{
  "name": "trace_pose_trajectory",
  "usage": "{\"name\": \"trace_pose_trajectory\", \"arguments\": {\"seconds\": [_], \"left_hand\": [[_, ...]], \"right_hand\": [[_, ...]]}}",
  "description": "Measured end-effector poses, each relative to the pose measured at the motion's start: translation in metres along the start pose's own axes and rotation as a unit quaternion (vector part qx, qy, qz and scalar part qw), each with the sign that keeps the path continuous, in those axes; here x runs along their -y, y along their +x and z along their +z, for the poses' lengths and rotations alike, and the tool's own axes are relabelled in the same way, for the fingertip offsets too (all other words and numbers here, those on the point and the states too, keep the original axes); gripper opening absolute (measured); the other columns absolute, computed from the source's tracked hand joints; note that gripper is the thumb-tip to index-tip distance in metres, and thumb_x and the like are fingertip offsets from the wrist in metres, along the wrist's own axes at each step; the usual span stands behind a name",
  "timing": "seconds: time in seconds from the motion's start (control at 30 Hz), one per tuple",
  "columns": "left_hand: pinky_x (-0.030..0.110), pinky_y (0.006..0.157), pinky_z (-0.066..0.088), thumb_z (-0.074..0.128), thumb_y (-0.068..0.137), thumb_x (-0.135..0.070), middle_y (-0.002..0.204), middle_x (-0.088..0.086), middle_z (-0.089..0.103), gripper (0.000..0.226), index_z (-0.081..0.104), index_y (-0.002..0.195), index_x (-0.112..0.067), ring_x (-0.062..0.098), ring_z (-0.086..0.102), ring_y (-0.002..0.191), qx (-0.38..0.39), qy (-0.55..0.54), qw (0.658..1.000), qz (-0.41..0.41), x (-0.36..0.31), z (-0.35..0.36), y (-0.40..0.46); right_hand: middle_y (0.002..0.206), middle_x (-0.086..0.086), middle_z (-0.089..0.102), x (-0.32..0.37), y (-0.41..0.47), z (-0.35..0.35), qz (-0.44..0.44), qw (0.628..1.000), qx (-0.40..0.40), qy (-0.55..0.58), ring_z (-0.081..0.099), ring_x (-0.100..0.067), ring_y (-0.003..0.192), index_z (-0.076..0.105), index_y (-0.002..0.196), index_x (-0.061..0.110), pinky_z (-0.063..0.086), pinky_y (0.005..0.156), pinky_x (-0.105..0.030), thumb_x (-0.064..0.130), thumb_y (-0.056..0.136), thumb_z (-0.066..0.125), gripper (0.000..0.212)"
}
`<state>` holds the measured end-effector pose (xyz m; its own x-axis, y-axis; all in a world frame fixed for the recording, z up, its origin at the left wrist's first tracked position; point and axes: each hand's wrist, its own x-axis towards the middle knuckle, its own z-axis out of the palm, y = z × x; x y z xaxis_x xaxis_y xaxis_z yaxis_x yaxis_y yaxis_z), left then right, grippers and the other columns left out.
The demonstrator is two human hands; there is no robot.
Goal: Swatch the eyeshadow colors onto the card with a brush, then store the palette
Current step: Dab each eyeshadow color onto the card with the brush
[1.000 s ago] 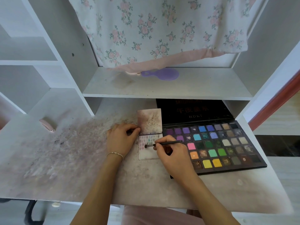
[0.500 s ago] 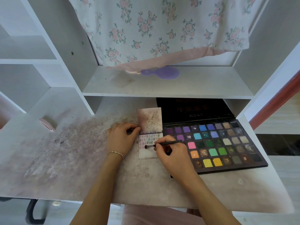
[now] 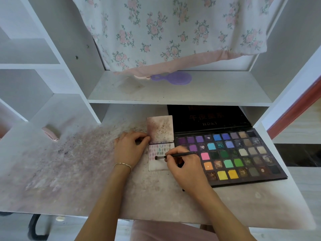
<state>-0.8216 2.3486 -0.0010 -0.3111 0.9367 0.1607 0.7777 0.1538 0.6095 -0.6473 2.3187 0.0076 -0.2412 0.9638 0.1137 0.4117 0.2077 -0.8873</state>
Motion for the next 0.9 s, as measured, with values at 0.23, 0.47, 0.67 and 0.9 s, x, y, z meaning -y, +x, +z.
{"name": "trace_pose_trajectory", "arguments": {"seconds": [0.23,0.47,0.67,0.9], "left_hand": [[0.044,0.09,0.04,0.062,0.084,-0.034,0.093,-0.004,0.068,0.014,0.072,0.091,-0.027,0.02,0.053,0.094,-0.002,-0.002,1.0,0.0,-0.0001,-0.0001,-0.0004],[0.044,0.089,0.041,0.062,0.084,-0.034,0.094,-0.004,0.068,0.015,0.072,0.092,-0.026,0.021,0.054,0.095,0.0,0.002,1.0,-0.001,-0.0007,-0.0005,-0.0001],[0.044,0.089,0.041,0.062,0.084,-0.033,0.094,-0.004,0.069,0.014,0.072,0.09,-0.026,0.022,0.055,0.095,0.002,-0.002,1.0,-0.002,-0.001,-0.0011,-0.0004],[0.045,0.089,0.043,0.063,0.084,-0.031,0.094,-0.003,0.069,0.013,0.073,0.09,-0.025,0.022,0.057,0.094,0.007,-0.013,1.0,-0.001,-0.0016,-0.0015,-0.0001]], "right_hand": [[0.078,0.007,0.064,-0.0015,0.0007,0.0002,-0.002,1.0,0.002,0.0,0.058,-0.008,0.073,0.058,0.081,0.027,0.051,0.065,-0.023,0.014,0.085,0.057,0.014],[0.082,0.005,0.064,-0.0006,0.0015,0.0013,-0.019,1.0,-0.014,0.014,0.058,-0.009,0.072,0.054,0.082,0.034,0.047,0.061,-0.017,0.012,0.087,0.056,0.022],[0.088,0.011,0.063,-0.0002,-0.001,-0.0009,-0.048,0.993,-0.081,0.067,0.06,-0.005,0.084,0.057,0.092,0.035,0.051,0.072,-0.019,0.006,0.087,0.056,0.029],[0.091,0.009,0.062,0.0013,-0.0055,-0.0042,-0.084,0.987,-0.115,0.08,0.058,-0.001,0.089,0.061,0.097,0.023,0.046,0.073,-0.009,0.01,0.085,0.05,0.022]]}}
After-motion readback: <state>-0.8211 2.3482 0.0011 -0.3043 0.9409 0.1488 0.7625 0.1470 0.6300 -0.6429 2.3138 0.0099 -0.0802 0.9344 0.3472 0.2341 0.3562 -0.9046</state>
